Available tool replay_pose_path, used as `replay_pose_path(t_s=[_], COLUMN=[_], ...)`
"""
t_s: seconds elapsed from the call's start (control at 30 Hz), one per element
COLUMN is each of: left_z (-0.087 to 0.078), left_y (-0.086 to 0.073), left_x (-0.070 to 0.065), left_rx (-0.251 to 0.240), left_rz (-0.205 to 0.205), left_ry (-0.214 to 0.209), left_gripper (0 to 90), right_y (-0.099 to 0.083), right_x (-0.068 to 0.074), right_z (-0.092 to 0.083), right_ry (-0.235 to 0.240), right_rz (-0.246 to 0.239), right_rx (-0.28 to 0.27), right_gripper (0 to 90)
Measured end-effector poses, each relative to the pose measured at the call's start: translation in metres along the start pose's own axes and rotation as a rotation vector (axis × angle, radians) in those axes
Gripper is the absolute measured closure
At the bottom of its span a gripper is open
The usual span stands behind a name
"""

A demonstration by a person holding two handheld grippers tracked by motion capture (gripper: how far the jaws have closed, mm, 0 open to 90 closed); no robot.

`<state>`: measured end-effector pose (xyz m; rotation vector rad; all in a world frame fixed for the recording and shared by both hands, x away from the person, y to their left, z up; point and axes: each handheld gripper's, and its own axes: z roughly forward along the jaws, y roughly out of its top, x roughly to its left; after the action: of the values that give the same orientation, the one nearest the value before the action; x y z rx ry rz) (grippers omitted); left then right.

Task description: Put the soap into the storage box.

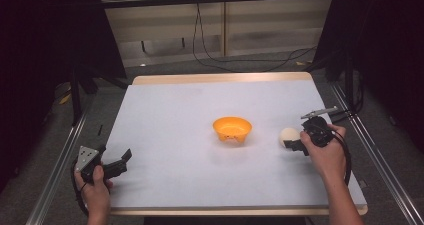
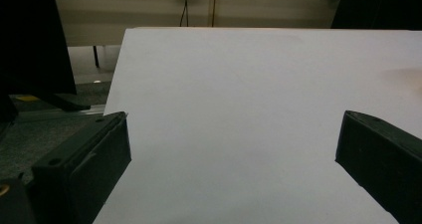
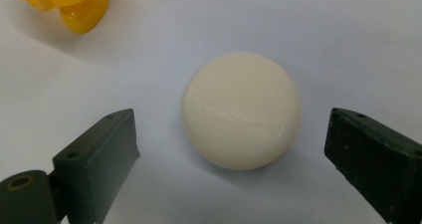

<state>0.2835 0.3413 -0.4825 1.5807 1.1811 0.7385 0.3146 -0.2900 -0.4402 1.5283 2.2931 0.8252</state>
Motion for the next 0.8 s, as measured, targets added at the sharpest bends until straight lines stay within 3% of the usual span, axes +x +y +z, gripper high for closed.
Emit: replay_pose_path(t_s=[0.13, 0.6, 0.8], left_z=[0.000, 0.000, 0.000], left_y=[0.000, 0.000, 0.000], left_x=[0.000, 0.000, 0.000], left_rx=[0.001, 0.002, 0.001], left_rz=[0.003, 0.002, 0.009], left_ry=[0.001, -0.004, -0.004], left_gripper=[0.7, 0.7, 0.8], right_y=[0.004, 0.008, 0.009], right_x=[-0.001, -0.003, -0.003], right_z=[0.006, 0.025, 0.029], right_ry=[0.010, -0.040, -0.029], right_rz=[0.012, 0.035, 0.043], right_rx=[0.014, 0.073, 0.082], right_gripper=[9.7, 19.4, 22.0])
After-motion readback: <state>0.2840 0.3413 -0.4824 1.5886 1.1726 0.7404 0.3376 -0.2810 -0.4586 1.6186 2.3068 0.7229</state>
